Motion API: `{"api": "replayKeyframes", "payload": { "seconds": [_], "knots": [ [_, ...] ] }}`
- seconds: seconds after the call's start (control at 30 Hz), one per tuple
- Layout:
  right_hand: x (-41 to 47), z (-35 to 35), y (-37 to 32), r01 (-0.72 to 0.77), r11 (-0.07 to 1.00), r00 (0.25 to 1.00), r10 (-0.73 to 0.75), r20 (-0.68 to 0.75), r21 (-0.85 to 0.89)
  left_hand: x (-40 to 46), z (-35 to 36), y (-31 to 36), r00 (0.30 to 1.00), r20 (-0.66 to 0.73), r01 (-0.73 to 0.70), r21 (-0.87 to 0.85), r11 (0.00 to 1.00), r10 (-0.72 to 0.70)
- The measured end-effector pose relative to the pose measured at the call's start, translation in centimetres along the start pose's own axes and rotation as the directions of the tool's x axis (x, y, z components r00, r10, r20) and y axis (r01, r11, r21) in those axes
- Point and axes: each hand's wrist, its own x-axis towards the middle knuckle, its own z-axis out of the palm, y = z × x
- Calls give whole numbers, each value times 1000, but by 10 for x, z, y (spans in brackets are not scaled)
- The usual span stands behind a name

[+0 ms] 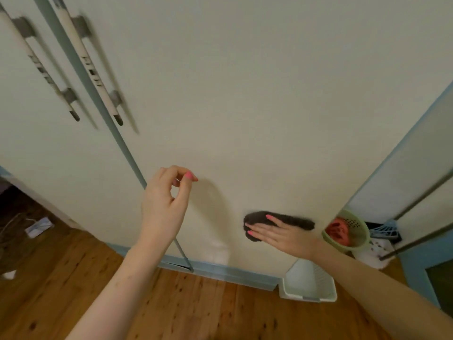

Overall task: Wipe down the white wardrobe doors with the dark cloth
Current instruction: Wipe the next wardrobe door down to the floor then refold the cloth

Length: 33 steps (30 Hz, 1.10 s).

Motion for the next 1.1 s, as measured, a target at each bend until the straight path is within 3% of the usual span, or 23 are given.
{"api": "replayKeyframes", "payload": {
  "seconds": [0.07, 0.17, 0.3, 0.4, 0.47, 0.57, 0.7, 0.77, 0.87, 1.03, 1.1],
  "knots": [
    [9, 0, -9, 131, 991, 987, -129, 94, -16, 0, -4, -5, 1000, -9, 13, -6, 1000, -13],
    [20, -5, -2, 141, 989, 985, -145, 96, 49, 4, -5, -10, 999, -9, 41, -15, 999, -41],
    [51, -34, 34, -134, 985, 979, 149, -136, 112, 9, -4, -15, 998, -29, 61, -28, 998, -62],
    [88, -60, 59, -399, 903, 846, 430, -314, 162, 12, -4, -18, 998, -38, 45, -26, 999, -46],
    [103, -60, 57, -463, 873, 802, 487, -345, 156, 12, -4, -23, 999, -36, 39, -30, 999, -40],
    [109, -35, 24, -419, 903, 858, 427, -286, 92, 11, -1, -41, 999, -35, 37, -33, 999, -38],
    [114, 9, -48, -144, 989, 986, 147, -81, 45, 16, 8, -77, 999, -31, 22, -42, 999, -23],
    [115, 23, -76, -59, 997, 998, 58, 29, 42, 18, 12, -96, 1000, -28, 8, -38, 999, -9],
    [118, 33, -94, -41, 999, 994, 39, 100, 22, 23, 17, -115, 1000, -21, 1, -31, 1000, -1],
    [130, 20, -77, -59, 998, 998, 59, 5, 16, 22, 15, -130, 999, -50, 8, -84, 996, -13],
    [155, 5, -59, -181, 983, 974, 185, -128, 42, 21, 9, -135, 997, -70, 7, -96, 995, -13]
  ]
}}
